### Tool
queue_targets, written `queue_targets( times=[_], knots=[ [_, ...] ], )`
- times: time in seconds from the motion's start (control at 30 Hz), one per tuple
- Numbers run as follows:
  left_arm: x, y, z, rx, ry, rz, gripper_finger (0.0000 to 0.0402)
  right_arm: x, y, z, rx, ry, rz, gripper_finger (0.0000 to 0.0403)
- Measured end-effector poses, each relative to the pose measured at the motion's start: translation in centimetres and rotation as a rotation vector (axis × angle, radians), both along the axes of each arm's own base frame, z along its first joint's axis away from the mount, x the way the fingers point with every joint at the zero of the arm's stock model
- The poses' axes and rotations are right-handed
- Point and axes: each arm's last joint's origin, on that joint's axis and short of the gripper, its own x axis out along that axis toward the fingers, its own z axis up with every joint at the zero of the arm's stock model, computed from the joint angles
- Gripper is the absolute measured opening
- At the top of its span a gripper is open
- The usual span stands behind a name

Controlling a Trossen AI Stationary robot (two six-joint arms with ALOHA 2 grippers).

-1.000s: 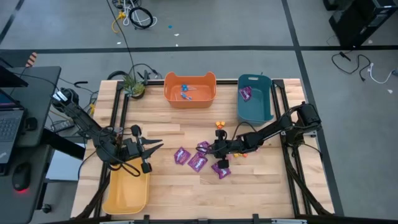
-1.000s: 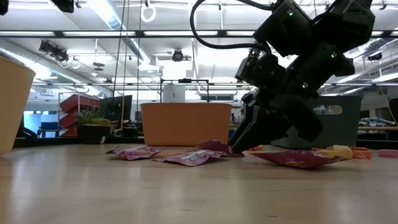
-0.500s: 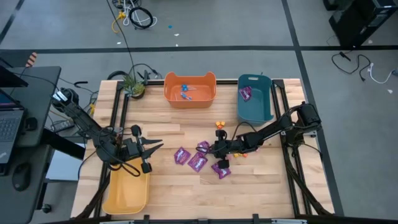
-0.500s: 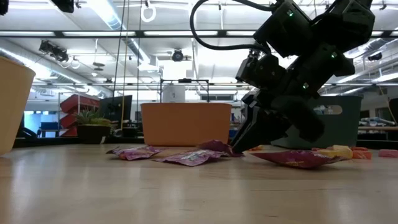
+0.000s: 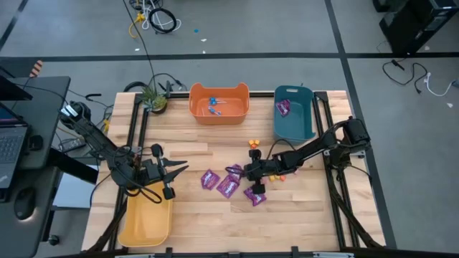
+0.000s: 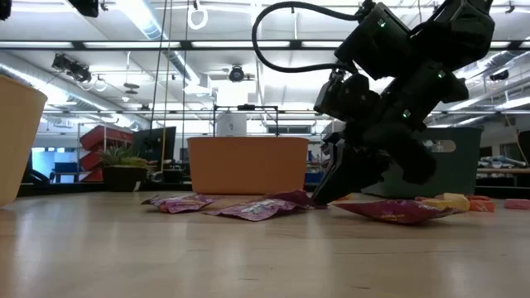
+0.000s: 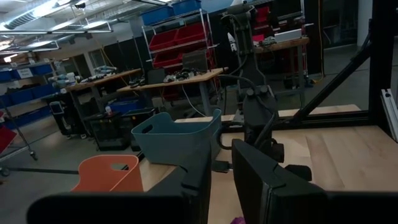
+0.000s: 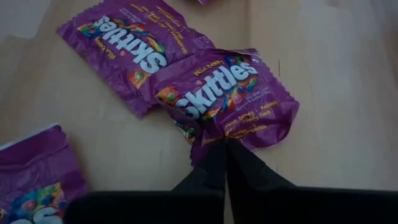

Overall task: Sort candy
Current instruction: Put the top purple candy into the blue bin

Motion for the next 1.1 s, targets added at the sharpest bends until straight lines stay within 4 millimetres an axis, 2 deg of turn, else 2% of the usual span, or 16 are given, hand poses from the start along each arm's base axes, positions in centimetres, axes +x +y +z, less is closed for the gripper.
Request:
queue_targets(
  times=[0.23, 0.73, 0.97, 1.1],
  knots=[
    [0.0, 0.0, 0.0, 0.0, 0.0, 0.0, 0.0067, -0.2, 0.2, 0.8, -0.021, -0.017, 0.022, 0.0],
    [0.0, 0.0, 0.0, 0.002, 0.001, 0.0, 0.0067, -1.6, -0.2, 5.2, -0.053, -0.074, -0.007, 0.0],
    [0.0, 0.0, 0.0, 0.003, 0.001, 0.0, 0.0067, -1.9, -0.2, 4.3, -0.048, -0.01, -0.034, 0.0005],
    [0.0, 0.0, 0.0, 0.003, 0.001, 0.0, 0.0067, -1.7, -0.4, 3.1, -0.065, 0.034, -0.063, 0.003]
  ],
)
